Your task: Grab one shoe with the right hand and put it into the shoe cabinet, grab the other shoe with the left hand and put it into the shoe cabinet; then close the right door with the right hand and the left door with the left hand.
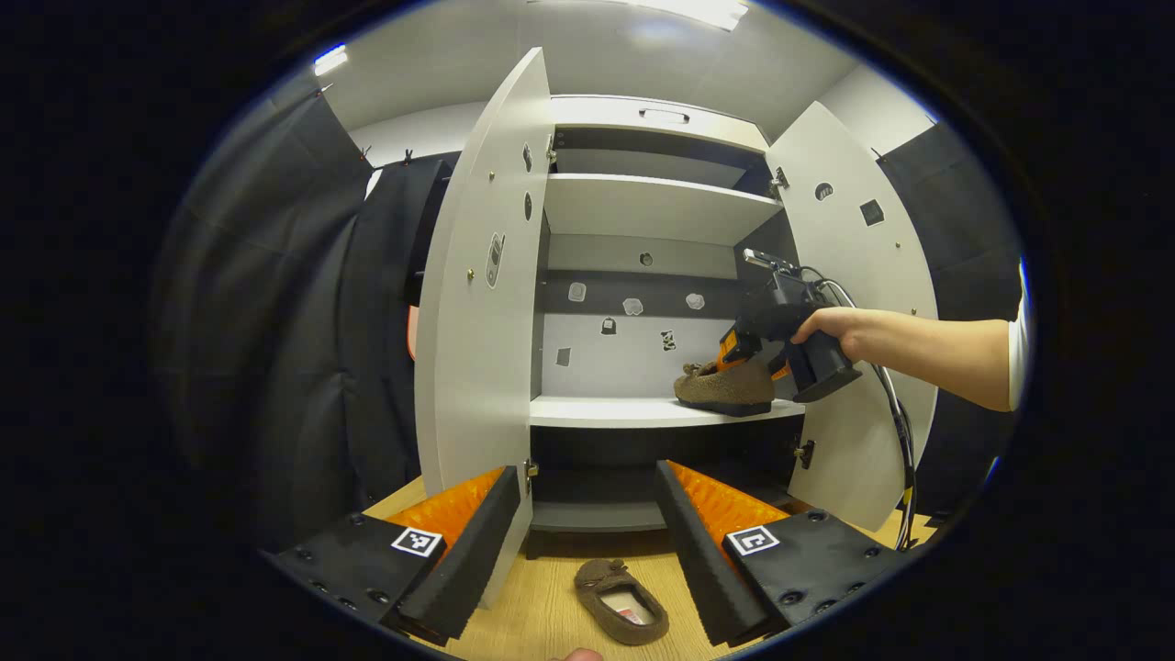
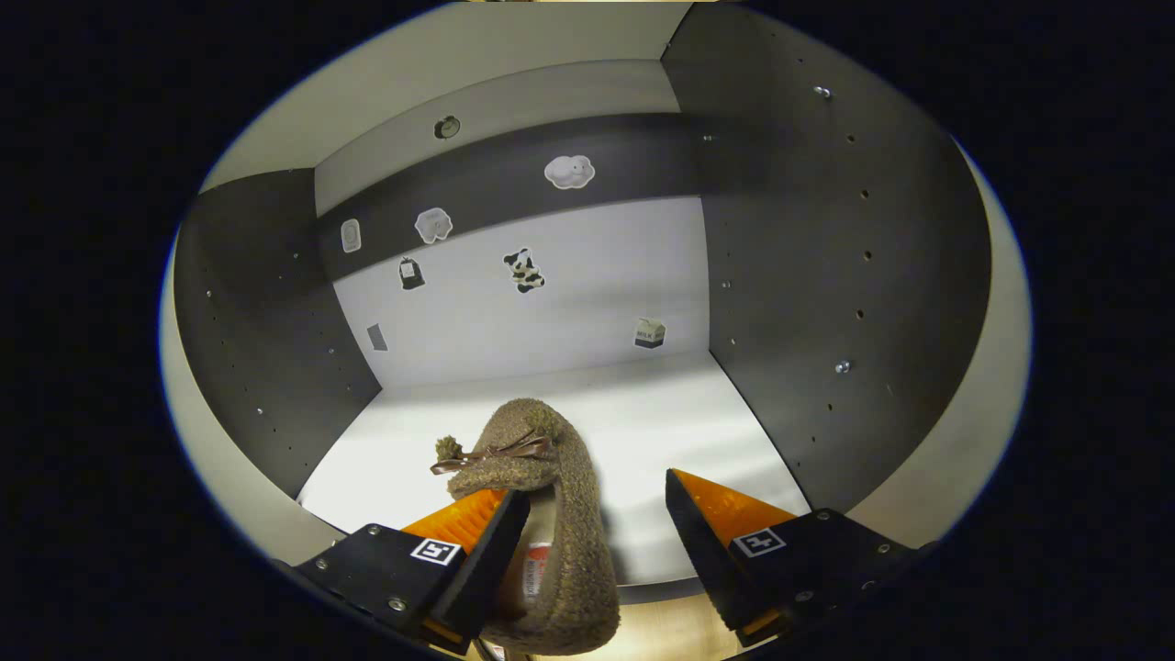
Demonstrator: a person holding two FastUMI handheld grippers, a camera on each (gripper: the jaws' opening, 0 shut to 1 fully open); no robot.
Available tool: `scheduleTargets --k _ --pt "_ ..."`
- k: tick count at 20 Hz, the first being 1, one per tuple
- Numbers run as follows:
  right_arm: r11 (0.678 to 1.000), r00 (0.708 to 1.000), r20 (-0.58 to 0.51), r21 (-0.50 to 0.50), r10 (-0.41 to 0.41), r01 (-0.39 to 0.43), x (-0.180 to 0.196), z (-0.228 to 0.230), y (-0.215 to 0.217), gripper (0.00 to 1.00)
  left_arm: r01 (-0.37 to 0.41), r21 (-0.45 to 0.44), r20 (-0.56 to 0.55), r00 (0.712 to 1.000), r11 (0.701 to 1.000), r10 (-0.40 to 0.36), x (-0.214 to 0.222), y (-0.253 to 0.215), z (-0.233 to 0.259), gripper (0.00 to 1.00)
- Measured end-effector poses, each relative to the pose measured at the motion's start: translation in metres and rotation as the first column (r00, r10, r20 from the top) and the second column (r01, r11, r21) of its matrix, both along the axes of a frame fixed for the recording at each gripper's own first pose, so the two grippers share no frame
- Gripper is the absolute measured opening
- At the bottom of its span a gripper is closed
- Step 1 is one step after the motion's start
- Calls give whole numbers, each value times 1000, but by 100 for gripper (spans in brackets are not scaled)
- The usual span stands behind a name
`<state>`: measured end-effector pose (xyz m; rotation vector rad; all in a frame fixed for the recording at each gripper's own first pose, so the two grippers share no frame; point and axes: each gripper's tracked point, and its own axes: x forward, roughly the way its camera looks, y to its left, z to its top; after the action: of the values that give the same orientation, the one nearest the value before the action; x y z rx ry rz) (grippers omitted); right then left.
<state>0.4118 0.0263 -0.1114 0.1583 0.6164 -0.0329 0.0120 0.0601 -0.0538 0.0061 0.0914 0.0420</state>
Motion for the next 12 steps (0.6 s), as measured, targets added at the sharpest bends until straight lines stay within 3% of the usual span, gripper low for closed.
scheduleTargets --k 2,5,12 --pt "999 999 26 -33 26 -25 -8 10 7 93 -2 7 10 1000 1000 2 -2 1 3 97" --pt "998 987 153 -54 47 -39 -20 54 16 93 -12 7 11 1000 1000 12 -6 3 5 97" --pt "992 916 384 -84 118 -93 -99 140 26 93 -17 1 9 1000 1000 17 -14 0 7 97"
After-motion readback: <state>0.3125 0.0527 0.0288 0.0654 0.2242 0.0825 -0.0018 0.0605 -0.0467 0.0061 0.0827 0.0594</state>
